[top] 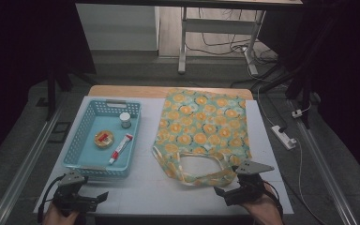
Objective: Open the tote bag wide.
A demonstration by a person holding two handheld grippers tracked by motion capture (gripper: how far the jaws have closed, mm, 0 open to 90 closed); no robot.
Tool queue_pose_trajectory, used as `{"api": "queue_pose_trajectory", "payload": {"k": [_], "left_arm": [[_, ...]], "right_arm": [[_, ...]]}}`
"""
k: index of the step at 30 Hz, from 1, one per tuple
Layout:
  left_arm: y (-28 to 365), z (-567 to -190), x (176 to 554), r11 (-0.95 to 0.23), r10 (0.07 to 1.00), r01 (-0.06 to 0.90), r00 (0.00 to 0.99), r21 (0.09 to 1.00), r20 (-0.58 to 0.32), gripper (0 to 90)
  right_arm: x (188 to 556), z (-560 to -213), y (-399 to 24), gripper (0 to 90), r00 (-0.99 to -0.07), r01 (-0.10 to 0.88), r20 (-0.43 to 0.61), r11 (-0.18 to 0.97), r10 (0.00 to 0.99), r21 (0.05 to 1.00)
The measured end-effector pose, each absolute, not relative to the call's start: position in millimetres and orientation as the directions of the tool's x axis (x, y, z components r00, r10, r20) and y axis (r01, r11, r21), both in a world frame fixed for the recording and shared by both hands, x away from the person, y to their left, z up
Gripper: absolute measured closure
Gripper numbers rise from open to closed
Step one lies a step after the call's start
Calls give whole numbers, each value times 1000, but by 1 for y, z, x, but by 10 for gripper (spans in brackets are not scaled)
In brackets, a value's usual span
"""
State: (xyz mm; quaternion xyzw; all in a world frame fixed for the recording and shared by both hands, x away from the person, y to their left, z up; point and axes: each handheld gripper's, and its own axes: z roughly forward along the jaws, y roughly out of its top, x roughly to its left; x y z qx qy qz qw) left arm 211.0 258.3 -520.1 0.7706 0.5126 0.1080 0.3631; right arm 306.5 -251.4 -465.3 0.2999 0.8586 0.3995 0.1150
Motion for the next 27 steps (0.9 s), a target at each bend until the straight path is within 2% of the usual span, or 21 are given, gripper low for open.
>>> {"api": "queue_pose_trajectory", "payload": {"k": [20, 27], "left_arm": [[253, -521, 213, -253, 866, 716, 468, 651, -177, 0], [252, -521, 213, -262, 864, 718, 472, 645, -175, 0]], "right_arm": [[328, -476, -208, 0, -851, 395, 23, 610, 525, 687], [336, -488, -192, 72, -885, 370, 35, 657, 464, 656]]}}
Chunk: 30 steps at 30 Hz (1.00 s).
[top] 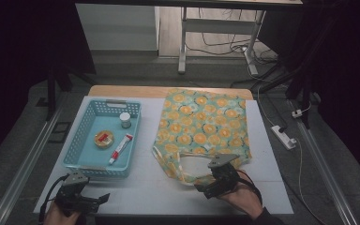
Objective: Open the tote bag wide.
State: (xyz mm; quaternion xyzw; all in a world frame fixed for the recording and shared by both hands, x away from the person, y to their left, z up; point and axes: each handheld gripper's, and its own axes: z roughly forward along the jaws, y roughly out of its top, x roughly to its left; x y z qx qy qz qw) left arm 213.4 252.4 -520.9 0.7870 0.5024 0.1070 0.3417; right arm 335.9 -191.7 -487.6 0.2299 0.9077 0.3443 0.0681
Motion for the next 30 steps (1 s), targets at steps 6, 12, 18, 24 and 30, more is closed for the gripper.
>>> {"api": "queue_pose_trajectory", "payload": {"k": [6, 12, 18, 24, 30], "left_arm": [[252, -521, 214, -266, 862, 717, 476, 644, -175, 0], [252, -521, 214, -266, 862, 720, 475, 641, -176, 0], [251, -522, 214, -271, 860, 721, 479, 638, -175, 0], [251, -522, 215, -273, 859, 722, 480, 636, -176, 0], [251, -522, 215, -274, 858, 722, 481, 635, -178, 0]], "right_arm": [[338, -494, -186, 238, -903, 338, 8, 698, 430, 631], [339, -492, -188, 556, -918, 309, 0, 715, 397, 627], [344, -485, -192, 829, -918, 332, 45, 704, 394, 628], [354, -475, -197, 895, -914, 350, 75, 679, 400, 645], [370, -468, -198, 896, -897, 386, 102, 649, 430, 655]]}}
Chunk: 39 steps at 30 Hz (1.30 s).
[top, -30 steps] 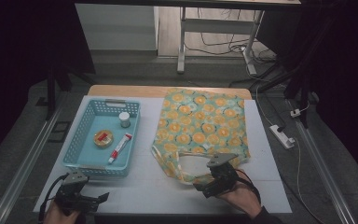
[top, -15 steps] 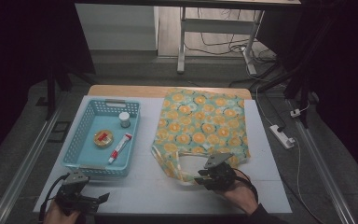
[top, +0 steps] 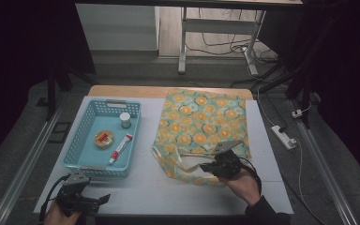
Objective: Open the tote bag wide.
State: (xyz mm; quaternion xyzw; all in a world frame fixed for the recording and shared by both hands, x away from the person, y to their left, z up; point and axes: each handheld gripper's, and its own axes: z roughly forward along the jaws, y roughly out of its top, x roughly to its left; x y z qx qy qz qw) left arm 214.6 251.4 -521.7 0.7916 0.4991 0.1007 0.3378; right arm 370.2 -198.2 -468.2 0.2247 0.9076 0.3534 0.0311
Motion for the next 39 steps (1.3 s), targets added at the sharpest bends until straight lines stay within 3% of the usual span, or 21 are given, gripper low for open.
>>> {"api": "queue_pose_trajectory", "payload": {"k": [39], "left_arm": [[252, -523, 216, -274, 854, 731, 484, 625, -192, 0]], "right_arm": [[524, -440, -186, 897, -802, 454, 42, 562, 596, 692]]}}
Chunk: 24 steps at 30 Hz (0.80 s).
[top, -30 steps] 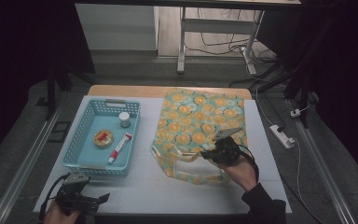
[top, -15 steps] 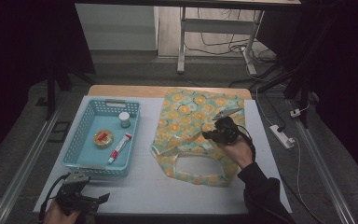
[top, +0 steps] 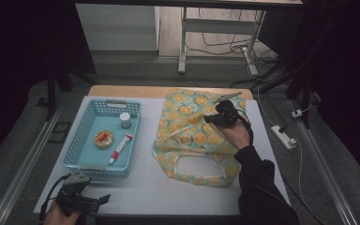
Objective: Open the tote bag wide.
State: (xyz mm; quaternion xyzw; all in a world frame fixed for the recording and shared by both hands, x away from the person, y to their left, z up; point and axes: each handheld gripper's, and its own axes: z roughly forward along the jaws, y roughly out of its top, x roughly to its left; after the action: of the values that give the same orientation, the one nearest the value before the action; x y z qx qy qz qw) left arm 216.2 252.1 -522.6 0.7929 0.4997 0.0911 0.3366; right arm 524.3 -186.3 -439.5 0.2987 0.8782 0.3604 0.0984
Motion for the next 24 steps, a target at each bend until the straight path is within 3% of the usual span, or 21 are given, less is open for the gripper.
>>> {"api": "queue_pose_trajectory", "payload": {"k": [14, 24], "left_arm": [[252, -523, 217, -275, 853, 733, 485, 622, -194, 0], [252, -523, 217, -278, 854, 734, 485, 619, -191, 0]], "right_arm": [[567, -455, -181, 896, -768, 461, -14, 567, 641, 682], [577, -504, -177, 889, -742, 506, -23, 582, 670, 636]]}}
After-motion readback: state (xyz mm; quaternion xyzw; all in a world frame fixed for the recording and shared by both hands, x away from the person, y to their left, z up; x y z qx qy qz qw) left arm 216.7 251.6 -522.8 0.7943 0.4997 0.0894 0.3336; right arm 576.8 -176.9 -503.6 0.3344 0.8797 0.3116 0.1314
